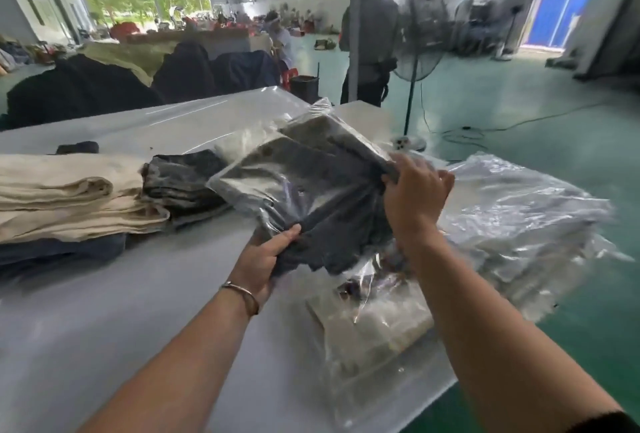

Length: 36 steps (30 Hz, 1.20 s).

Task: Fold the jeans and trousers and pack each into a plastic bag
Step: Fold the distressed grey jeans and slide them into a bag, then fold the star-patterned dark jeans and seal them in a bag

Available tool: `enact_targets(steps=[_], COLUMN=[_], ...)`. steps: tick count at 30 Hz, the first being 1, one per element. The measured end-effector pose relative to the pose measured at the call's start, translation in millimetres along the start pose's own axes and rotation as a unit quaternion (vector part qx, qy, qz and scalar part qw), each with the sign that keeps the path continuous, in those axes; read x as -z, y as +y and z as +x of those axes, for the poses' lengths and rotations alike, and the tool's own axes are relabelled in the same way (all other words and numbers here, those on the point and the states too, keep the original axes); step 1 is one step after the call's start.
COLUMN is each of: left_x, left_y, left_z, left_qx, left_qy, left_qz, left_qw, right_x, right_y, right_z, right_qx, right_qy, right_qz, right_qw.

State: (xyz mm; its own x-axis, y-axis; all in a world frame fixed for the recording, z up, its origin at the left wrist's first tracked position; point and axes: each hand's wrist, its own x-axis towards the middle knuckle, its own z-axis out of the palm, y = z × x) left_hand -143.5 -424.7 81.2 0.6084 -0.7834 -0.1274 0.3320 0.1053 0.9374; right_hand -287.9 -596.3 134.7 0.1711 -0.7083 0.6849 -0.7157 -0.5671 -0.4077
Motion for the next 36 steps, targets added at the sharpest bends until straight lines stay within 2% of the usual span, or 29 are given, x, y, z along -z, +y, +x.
enact_targets(steps=[1,3,5,8,10,12,15,18,22,27,31,36], left_x=[-13,-30,-37,-30,-23,-16,1,29,92,190,257,313], left_y=[-14,-47,-73,-91,-88,-80,-71,-62,-45,-9,12,38], left_z=[8,15,11,12,12,10,1,-12,-38,-77,-98,-63], left_qx=[0.03,0.147,0.256,0.265,0.245,0.249,0.248,0.252,0.271,0.254,0.225,0.224], left_qy=[0.009,0.032,0.013,0.043,0.052,0.038,0.025,0.048,0.139,0.261,0.328,0.333], left_qz=[0.016,0.061,0.053,0.066,0.102,0.113,0.127,0.149,0.13,0.04,-0.029,-0.039], left_qw=[0.999,0.987,0.965,0.961,0.963,0.961,0.96,0.955,0.943,0.93,0.917,0.915], right_x=[-4,-13,-25,-48,-61,-66,-70,-73,-88,-122,-167,-252], right_y=[14,36,52,70,76,71,44,5,-64,-153,-209,-287], right_z=[3,0,-15,-49,-65,-68,-64,-68,-100,-161,-183,-152], right_qx=[-0.007,0.012,0.064,0.092,0.083,0.071,0.061,0.101,0.202,0.303,0.311,0.231], right_qy=[0.007,-0.03,-0.134,-0.365,-0.429,-0.425,-0.373,-0.342,-0.355,-0.428,-0.455,-0.466], right_qz=[-0.025,-0.069,-0.09,-0.122,-0.146,-0.151,-0.153,-0.095,0.011,0.091,0.121,0.142], right_qw=[1.0,0.997,0.985,0.918,0.888,0.89,0.913,0.93,0.913,0.847,0.825,0.842])
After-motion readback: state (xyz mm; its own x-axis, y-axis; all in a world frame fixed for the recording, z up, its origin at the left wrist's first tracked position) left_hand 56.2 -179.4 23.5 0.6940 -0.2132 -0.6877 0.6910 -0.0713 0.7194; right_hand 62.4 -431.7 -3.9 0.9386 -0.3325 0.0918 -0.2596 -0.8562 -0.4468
